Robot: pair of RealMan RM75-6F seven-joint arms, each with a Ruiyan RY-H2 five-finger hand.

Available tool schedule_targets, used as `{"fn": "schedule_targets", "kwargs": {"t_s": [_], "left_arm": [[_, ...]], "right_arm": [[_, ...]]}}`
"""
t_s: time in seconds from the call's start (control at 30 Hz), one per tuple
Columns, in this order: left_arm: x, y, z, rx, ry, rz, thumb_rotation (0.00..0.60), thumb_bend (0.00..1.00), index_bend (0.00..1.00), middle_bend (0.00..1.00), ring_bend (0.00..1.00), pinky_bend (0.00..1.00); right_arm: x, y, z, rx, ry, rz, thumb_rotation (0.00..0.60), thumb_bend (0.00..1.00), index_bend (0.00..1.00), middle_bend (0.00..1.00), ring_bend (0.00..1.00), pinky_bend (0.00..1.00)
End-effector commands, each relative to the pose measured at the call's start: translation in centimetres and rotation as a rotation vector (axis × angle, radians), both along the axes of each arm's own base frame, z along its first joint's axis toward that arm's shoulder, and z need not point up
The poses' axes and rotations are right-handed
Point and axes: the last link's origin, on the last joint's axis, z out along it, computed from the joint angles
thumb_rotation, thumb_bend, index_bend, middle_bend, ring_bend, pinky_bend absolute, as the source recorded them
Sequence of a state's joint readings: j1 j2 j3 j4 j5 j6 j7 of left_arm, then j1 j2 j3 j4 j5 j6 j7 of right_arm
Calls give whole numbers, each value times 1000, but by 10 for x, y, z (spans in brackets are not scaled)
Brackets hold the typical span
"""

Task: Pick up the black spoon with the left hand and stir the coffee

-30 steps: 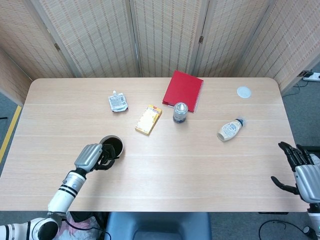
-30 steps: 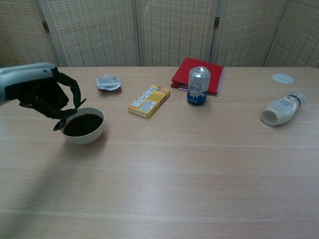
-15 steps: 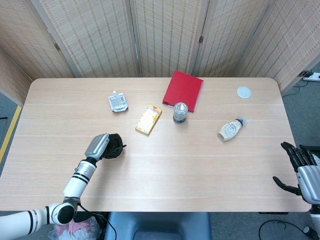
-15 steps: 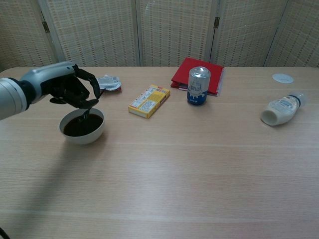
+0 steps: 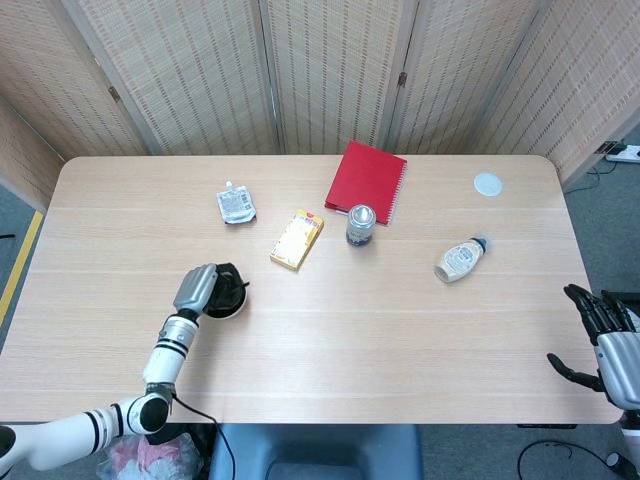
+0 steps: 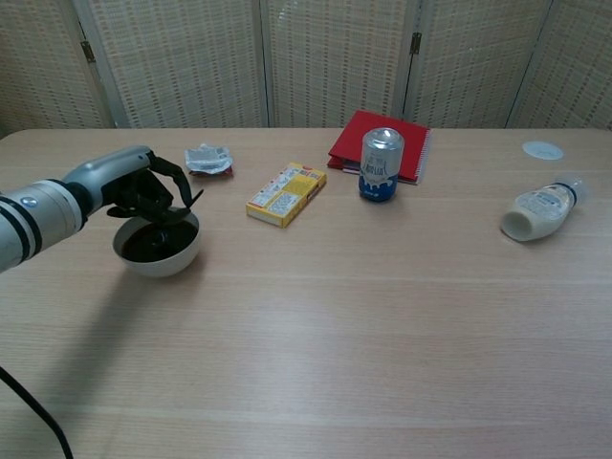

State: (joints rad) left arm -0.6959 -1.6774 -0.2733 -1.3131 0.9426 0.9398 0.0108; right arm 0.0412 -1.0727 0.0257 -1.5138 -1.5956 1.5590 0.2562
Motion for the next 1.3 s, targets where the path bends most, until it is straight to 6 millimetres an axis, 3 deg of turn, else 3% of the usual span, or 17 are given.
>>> {"fn": "schedule_targets", "kwargs": {"t_s": [0.03,0.3,0.57,0.97,1.3], "left_arm": [[-6,1,-1,9,11,12,600,516,642,918,909,1000],[-23,-1,5,5,39,45,600,516,648,919,909,1000],[-16,-9,0,-25,36,21,600,516,648,919,909,1000],[8,9,-15,-30,53,-6,600,516,648,919,909,1000],[-9,21,-5,8,72,60,600,516,649,919,909,1000]], "right_arm": [[0,0,0,1,0,1,600,127,0,94,158,79],[1,-2,-2,8,2,6,600,126,0,94,158,79],[0,-2,-2,8,0,5,600,127,0,94,158,79],[-3,2,1,-2,-3,-7,600,127,0,94,160,79],[-2,2,0,-1,-4,-3,600,126,0,94,161,79]]}}
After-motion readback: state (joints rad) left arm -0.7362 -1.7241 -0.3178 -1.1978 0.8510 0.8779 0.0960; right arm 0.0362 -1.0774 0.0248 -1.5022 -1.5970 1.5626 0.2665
